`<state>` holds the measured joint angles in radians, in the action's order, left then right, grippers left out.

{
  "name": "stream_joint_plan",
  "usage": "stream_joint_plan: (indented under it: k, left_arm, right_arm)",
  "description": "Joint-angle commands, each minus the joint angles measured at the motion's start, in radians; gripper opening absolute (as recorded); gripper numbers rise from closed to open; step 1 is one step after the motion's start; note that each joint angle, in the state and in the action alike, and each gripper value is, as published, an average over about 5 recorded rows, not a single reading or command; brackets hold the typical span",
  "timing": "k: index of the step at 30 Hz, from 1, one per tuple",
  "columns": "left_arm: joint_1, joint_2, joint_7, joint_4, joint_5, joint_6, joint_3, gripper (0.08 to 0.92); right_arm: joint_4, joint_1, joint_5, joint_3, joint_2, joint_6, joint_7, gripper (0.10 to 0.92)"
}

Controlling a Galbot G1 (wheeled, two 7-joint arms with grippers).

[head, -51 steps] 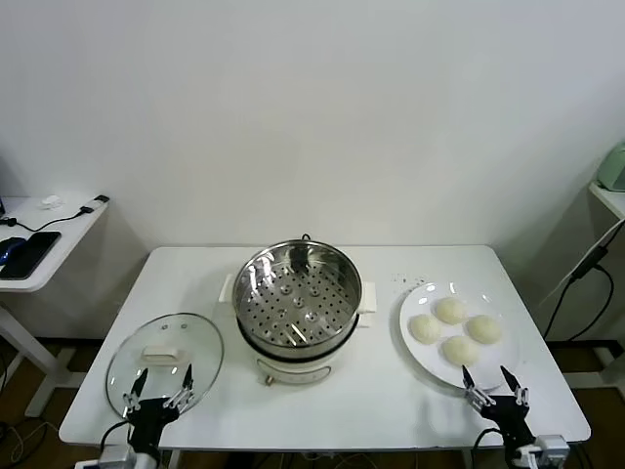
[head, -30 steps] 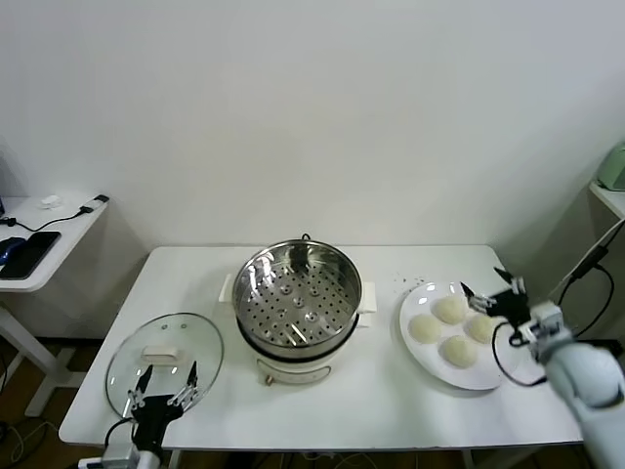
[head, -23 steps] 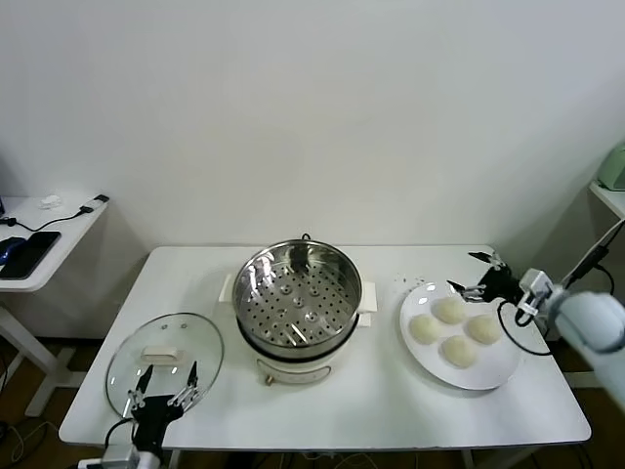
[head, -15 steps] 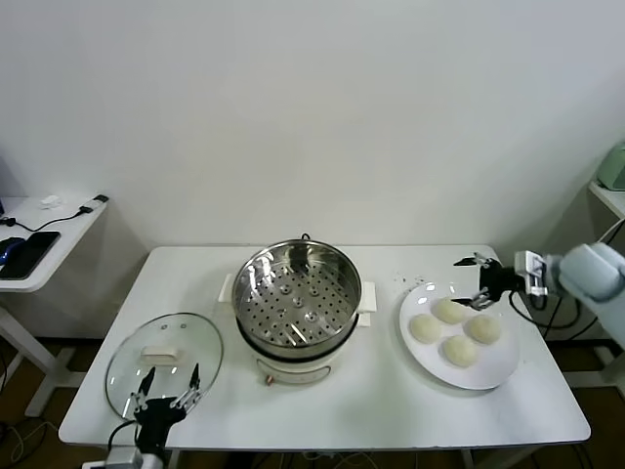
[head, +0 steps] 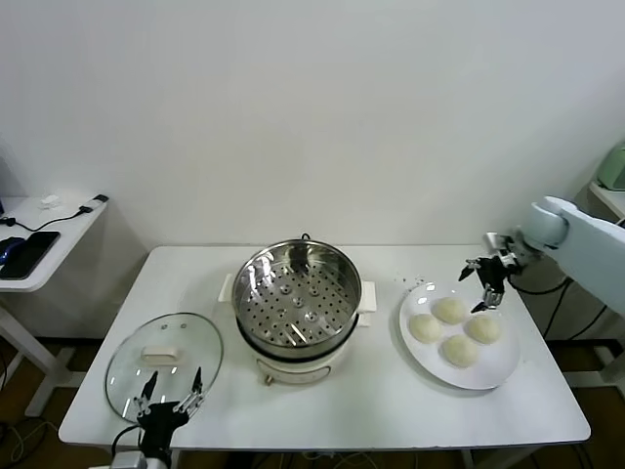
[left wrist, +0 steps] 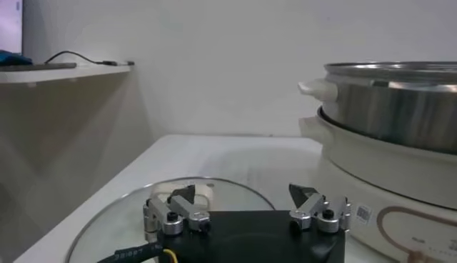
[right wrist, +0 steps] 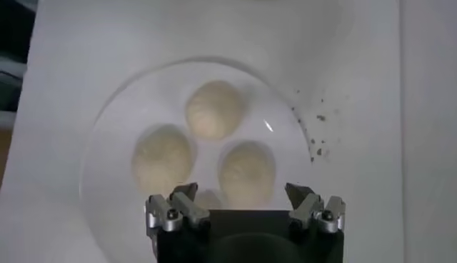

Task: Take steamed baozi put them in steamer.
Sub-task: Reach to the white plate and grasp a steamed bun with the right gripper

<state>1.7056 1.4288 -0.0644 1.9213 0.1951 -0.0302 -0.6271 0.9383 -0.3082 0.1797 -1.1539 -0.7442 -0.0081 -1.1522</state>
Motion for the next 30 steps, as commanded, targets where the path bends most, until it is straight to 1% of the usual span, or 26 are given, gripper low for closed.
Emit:
stream_joint_plan:
  k: [1, 6, 17, 23, 26, 30]
  left_arm:
    - [0.002, 0.008, 0.001, -0.009, -0.004, -0.003, -0.002, 0.823]
    - [0.005, 0.010, 0.002, -0.009, -0.006, -0.003, -0.003, 0.823]
    - [0.007, 0.016, 0.000, -0.013, -0.011, -0.004, 0.001, 0.823]
    - [0.008, 0.014, 0.000, -0.013, -0.013, -0.004, 0.004, 0.823]
    - [0.009, 0.015, -0.001, -0.010, -0.014, -0.003, 0.006, 0.823]
    - [0.010, 0.017, -0.002, -0.007, -0.017, -0.003, 0.007, 0.823]
  right_arm:
    - [-0.179, -0.025, -0.009, -0.153, -0.169, -0.045, 0.002, 0.823]
    - [-0.237, 0.051, -0.032, -0.087, -0.214, -0.060, 0.023, 0.823]
    - [-0.334, 0.144, -0.093, 0.049, -0.246, -0.061, 0.054, 0.823]
    - [-0.349, 0.171, -0.112, 0.090, -0.253, -0.062, 0.064, 0.822]
    - [-0.350, 0.178, -0.122, 0.099, -0.255, -0.064, 0.067, 0.801]
    - [-0.349, 0.186, -0.118, 0.123, -0.261, -0.064, 0.079, 0.733]
